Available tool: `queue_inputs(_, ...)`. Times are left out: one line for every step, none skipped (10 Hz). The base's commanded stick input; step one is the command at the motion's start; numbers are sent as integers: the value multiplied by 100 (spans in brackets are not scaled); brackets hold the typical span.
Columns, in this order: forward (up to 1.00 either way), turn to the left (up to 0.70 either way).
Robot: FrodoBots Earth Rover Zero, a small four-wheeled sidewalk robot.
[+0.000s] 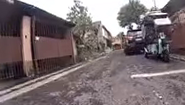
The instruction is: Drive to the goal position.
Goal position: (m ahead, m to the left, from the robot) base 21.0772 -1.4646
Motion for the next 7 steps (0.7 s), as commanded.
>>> queue_inputs(70, 0)
queue_inputs(70, 0)
queue_inputs(70, 0)
queue_inputs(70, 0)
queue_inputs(70, 0)
queue_inputs(70, 0)
queue_inputs(70, 0)
